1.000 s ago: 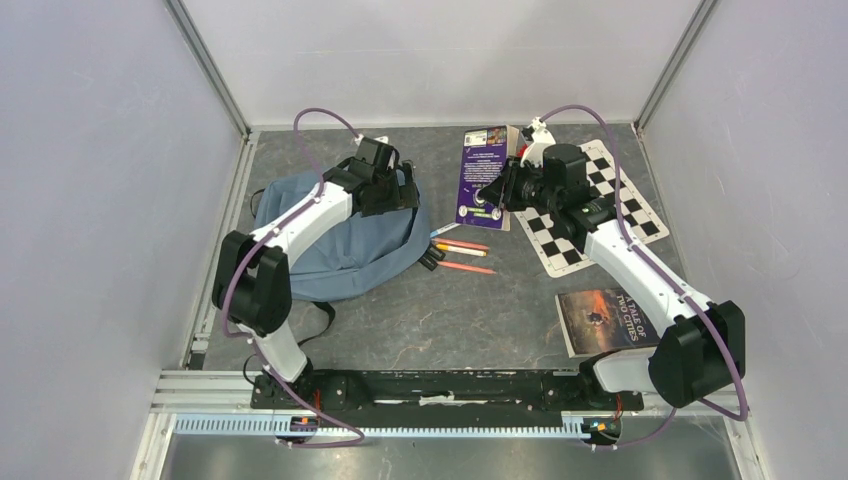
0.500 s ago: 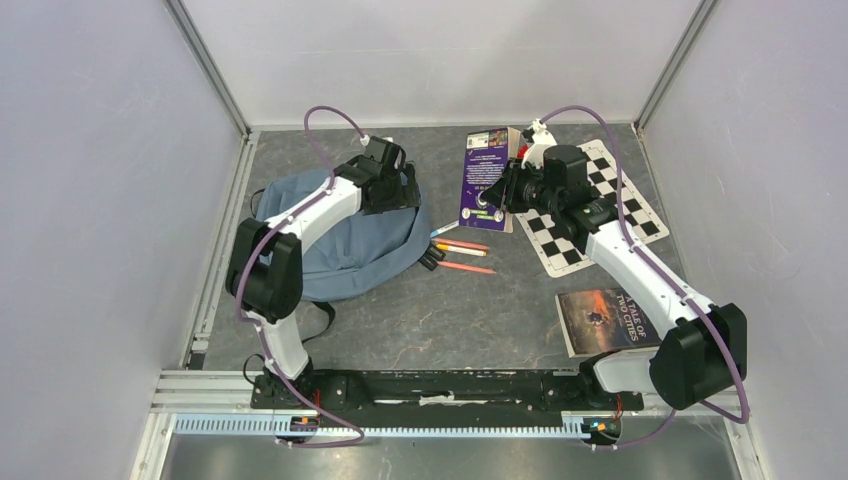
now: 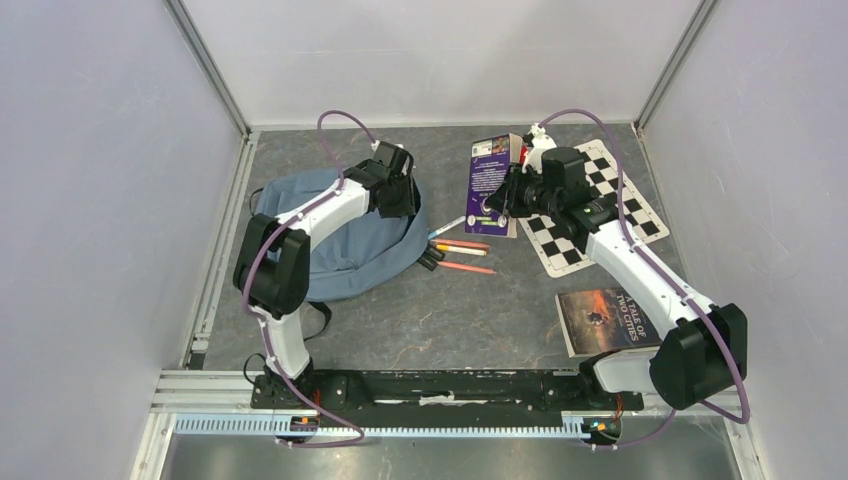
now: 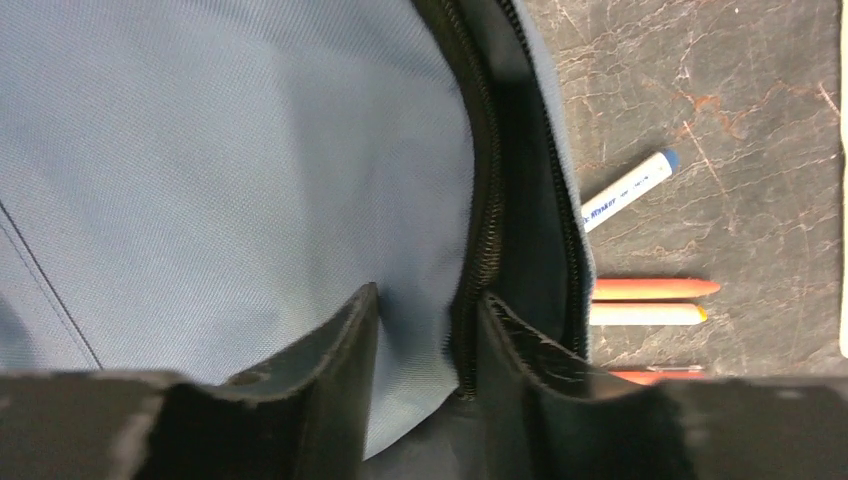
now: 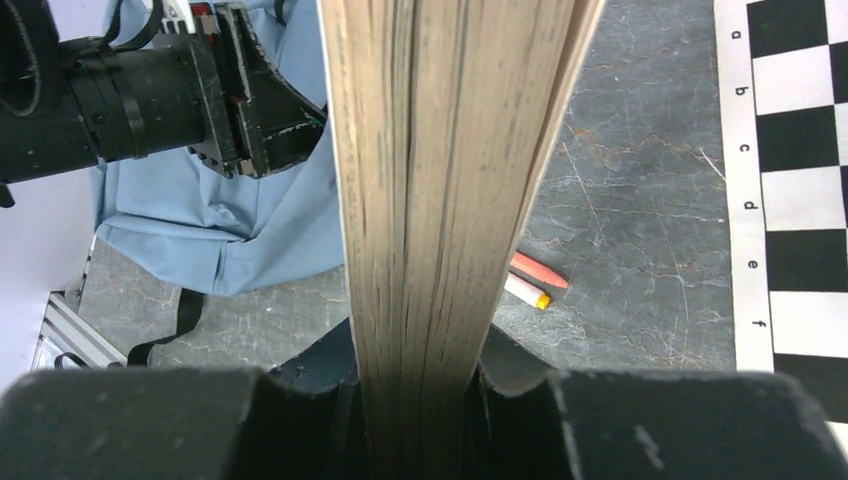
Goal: Pack the student bag
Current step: Place the book in the student bag.
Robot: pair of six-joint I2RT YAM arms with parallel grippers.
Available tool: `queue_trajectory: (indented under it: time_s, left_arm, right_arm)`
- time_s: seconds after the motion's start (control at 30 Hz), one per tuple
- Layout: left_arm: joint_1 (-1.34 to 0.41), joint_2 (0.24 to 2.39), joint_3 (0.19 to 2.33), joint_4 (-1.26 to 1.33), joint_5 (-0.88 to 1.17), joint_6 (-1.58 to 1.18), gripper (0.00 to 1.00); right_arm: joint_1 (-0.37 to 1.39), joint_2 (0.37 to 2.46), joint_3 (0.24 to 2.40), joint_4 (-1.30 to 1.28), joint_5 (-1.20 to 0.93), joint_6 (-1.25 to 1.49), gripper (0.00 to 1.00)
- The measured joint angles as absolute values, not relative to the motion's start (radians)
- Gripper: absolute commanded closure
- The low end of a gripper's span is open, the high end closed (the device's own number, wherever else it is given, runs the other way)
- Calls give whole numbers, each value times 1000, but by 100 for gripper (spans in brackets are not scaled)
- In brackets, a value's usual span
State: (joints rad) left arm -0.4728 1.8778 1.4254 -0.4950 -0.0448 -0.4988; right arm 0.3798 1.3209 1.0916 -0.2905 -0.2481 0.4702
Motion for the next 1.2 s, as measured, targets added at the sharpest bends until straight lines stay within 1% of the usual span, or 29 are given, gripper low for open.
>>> queue_trajectory:
  time_s: [0.07, 0.17, 0.2, 0.23, 0.47, 0.67, 0.77, 0.9, 1.03, 1.2]
  left_arm:
    - [-476, 1876, 1425, -503, -55, -492, 69]
    - [-476, 1861, 1420, -514, -76, -477, 86]
    - [-476, 1849, 1416, -520, -81, -474, 93]
    - [-476, 1832, 1411, -527, -90, -471, 98]
    - [-463, 1641, 1346, -538, -138, -471, 98]
    - [-406, 1502, 1339, -545, -117, -472, 98]
    - [-358, 1455, 1316, -544, -72, -474, 98]
    - [-303, 1412, 1269, -540, 11, -479, 98]
    - [-287, 1389, 1237, -525, 104, -480, 98]
    - [-276, 1361, 1235, -521, 171, -480, 98]
  right_arm:
    - [380, 1321, 1092, -298, -242, 470, 100]
    - [380, 1321, 1092, -305, -237, 469, 100]
    - [380, 1321, 1092, -306, -236, 469, 100]
    - [380, 1321, 1092, -307, -236, 468, 100]
    - [399, 1364, 1117, -312, -241, 467, 100]
    - [430, 1444, 1152, -296, -280, 490, 100]
    - [445, 1500, 1184, -294, -304, 503, 100]
    - [462, 1618, 1297, -263, -358, 539, 100]
    - [481, 1719, 1392, -193, -409, 599, 100]
    - [524, 1836, 1485, -138, -447, 679, 100]
